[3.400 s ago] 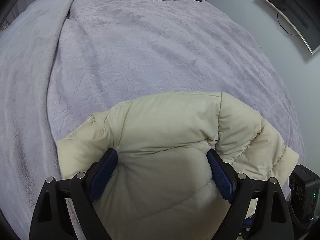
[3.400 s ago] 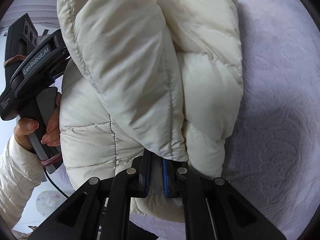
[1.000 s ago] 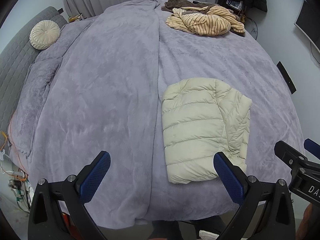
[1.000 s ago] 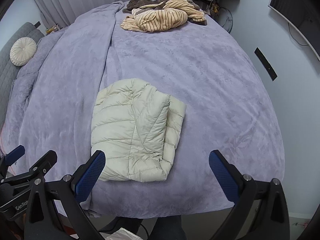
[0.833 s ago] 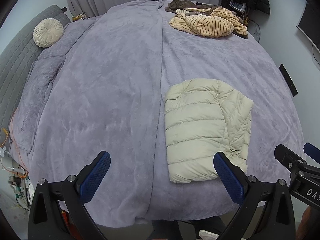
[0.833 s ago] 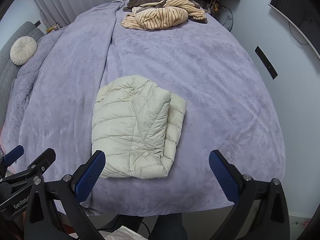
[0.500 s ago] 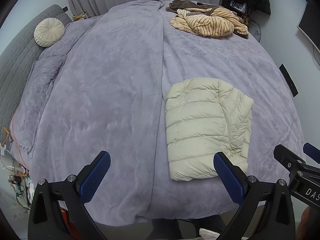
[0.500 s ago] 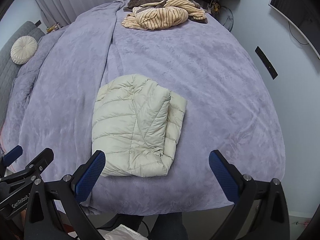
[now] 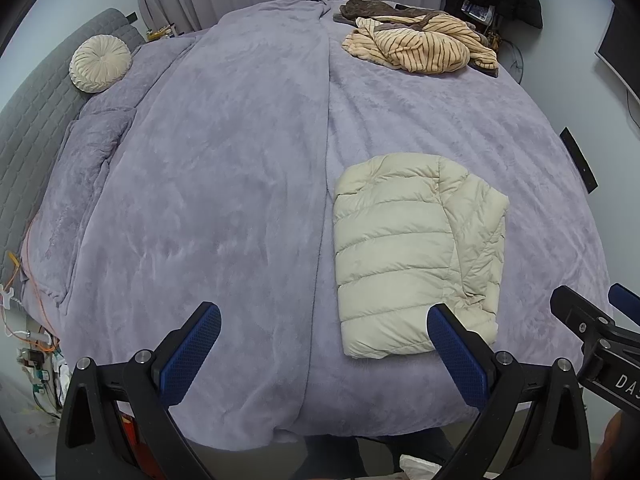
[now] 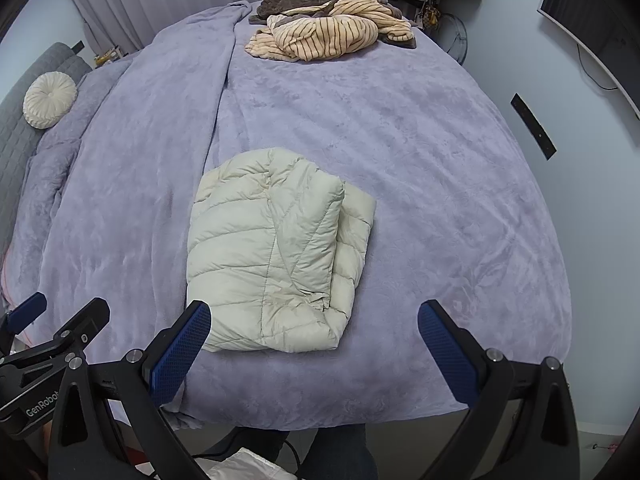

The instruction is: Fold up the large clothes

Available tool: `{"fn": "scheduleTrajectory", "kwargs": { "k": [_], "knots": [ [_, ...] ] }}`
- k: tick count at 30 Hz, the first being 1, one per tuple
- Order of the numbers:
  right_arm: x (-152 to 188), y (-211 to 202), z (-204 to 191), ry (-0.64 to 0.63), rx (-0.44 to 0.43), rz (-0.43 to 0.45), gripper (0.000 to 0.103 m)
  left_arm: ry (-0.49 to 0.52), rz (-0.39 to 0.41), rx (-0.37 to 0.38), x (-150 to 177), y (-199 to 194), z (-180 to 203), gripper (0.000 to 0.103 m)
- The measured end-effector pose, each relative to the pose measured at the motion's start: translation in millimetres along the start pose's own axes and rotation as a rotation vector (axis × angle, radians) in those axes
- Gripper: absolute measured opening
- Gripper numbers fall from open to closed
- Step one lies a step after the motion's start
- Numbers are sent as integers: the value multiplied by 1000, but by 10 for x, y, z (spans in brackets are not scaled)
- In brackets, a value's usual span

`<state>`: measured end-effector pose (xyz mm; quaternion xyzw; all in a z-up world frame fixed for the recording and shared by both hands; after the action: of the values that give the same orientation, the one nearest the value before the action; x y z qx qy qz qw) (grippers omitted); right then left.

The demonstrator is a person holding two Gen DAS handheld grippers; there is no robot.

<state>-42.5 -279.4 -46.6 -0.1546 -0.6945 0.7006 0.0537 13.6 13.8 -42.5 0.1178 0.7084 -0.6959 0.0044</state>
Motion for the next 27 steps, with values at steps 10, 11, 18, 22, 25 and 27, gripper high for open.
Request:
{"fn": "scheduleTrajectory", "kwargs": {
  "k": [10, 11, 18, 22, 25, 27],
  "knots": [
    [2, -2, -1, -1, -1, -1, 103, -2, 0, 0, 4, -1, 9, 103],
    [3, -1, -1, -2, -1, -2, 103, -3, 0, 0, 8, -4, 4, 103],
    [15, 0, -6, 2, -1, -1, 103, -1, 0, -1, 5, 0, 5, 103],
    [23, 1, -6, 2, -1, -2, 103, -3, 0, -3, 10, -2, 19, 103],
    [29, -11, -17, 3, 0, -2, 103, -2, -1, -4, 11, -4, 3, 103],
    [24, -19, -23, 2, 1, -2, 103, -2, -1, -3, 10, -2, 9, 103]
  ]
}}
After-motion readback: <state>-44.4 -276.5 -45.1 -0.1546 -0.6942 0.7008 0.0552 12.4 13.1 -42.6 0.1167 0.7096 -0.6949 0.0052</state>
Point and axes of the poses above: each gripper's, at about its wrist camera, not at the fingertips, and y roughly the way its jaws point, z to its right, x to its underside, the point moved 4 cm from there along y, roughly the way its jaws point, and after that the axes turned 13 degrees about -z, right-handed, at the moved point
